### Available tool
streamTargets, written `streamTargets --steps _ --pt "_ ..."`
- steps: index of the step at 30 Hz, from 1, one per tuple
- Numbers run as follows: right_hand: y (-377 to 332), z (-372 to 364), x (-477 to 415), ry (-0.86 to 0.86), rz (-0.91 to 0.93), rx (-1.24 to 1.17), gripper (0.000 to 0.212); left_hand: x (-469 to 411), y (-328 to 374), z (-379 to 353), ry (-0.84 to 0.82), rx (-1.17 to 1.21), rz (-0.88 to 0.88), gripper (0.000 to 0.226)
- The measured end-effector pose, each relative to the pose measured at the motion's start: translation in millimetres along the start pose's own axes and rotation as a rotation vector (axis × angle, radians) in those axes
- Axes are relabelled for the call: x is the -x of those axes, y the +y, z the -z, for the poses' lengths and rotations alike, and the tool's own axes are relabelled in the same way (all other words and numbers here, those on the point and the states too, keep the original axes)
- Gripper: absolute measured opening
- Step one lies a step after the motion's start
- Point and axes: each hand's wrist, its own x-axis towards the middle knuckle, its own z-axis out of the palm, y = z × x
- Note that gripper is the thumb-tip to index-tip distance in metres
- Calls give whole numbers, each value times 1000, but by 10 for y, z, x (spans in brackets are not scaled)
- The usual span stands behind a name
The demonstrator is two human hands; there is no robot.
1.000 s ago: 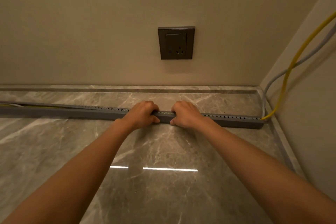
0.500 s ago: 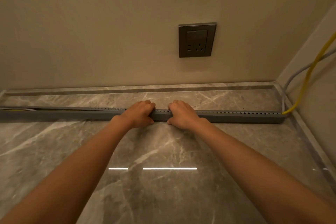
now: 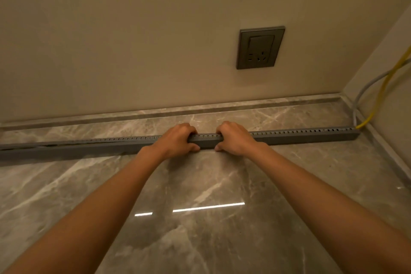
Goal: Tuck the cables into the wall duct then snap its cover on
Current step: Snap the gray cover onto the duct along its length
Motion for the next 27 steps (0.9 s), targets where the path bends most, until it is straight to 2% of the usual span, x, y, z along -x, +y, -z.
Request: streamTargets --steps 4,8,15,19,24,27 --pt "-325 -121 -98 5 -7 -95 36 156 -396 132 5 22 85 40" --pt "-497 -135 -152 14 -43 -146 35 211 -514 125 54 5 50 40" --pt "-528 -137 -168 42 -65 -87 36 173 -508 98 97 -124 -23 38" --pt "-509 -125 -199 25 -60 -56 36 149 -506 111 101 -110 -17 37" --pt "-533 -143 -179 6 -5 13 37 194 -522 118 43 -19 10 38" --pt "-550 -194 -151 17 43 56 39 246 -552 118 0 -75 29 37"
